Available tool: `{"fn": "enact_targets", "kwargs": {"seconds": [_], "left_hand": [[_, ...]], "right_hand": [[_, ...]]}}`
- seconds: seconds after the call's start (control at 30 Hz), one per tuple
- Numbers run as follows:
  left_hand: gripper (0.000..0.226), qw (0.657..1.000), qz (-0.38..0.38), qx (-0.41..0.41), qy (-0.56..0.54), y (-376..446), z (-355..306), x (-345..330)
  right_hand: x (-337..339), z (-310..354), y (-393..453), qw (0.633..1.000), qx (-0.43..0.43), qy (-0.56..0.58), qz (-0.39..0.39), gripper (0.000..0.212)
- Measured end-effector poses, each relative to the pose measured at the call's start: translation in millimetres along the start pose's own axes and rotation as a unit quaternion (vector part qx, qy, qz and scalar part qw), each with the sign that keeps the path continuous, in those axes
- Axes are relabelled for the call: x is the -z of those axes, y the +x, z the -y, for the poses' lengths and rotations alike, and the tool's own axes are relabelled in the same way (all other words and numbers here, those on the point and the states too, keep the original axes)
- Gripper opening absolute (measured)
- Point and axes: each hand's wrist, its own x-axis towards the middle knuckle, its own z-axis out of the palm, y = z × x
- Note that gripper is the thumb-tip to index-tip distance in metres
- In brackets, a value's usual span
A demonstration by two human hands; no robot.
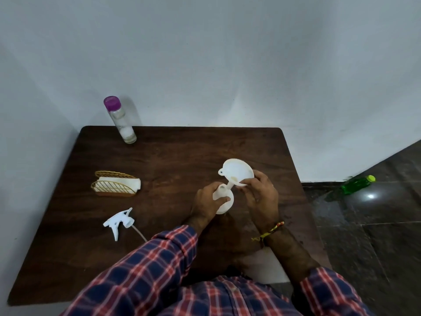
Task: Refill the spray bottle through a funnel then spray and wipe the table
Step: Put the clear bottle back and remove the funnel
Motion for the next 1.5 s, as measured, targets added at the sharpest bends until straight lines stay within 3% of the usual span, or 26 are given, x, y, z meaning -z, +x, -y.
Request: {"fn": "enact_targets", "kwargs": {"seconds": [0.13,0.37,0.67,0.77,0.9,0.97,1.07,1.13,1.3,1.5], "left_hand": [[0.050,1.000,-0.001,0.014,-0.007,0,-2,-4],[0.054,1.000,0.001,0.029,0.001,0,-4,-4],[0.061,0.998,0.006,0.055,0.013,-3,-8,-3],[0.061,0.999,0.020,0.036,0.015,-5,-11,-1],[0.083,0.999,0.047,0.008,0.016,-5,-1,14],[0.083,0.999,0.035,0.009,0.007,-8,9,30],[0.065,0.997,-0.032,0.056,0.048,-10,27,59],[0.061,0.989,-0.036,0.084,0.118,-9,45,76],[0.094,0.950,0.093,0.124,0.270,-1,88,98],[0.116,0.911,0.203,0.156,0.324,15,111,110]], "right_hand": [[0,-3,3,1.000,0.014,-0.008,0.019,0.010],[-2,-5,-3,0.998,0.018,0.047,-0.022,0.008],[-12,-1,-10,0.998,-0.019,0.030,0.048,0.013],[-8,5,-5,0.998,-0.031,0.049,0.009,0.009],[-1,32,17,0.996,-0.014,0.075,-0.035,0.013],[-2,46,30,0.993,-0.023,0.104,-0.055,0.012],[-12,68,48,0.983,-0.083,0.161,-0.040,0.006],[-28,82,61,0.963,-0.147,0.225,-0.017,0.005],[-97,113,90,0.880,-0.334,0.337,0.030,0.015],[-188,112,111,0.823,-0.469,0.319,0.026,0.012]]}}
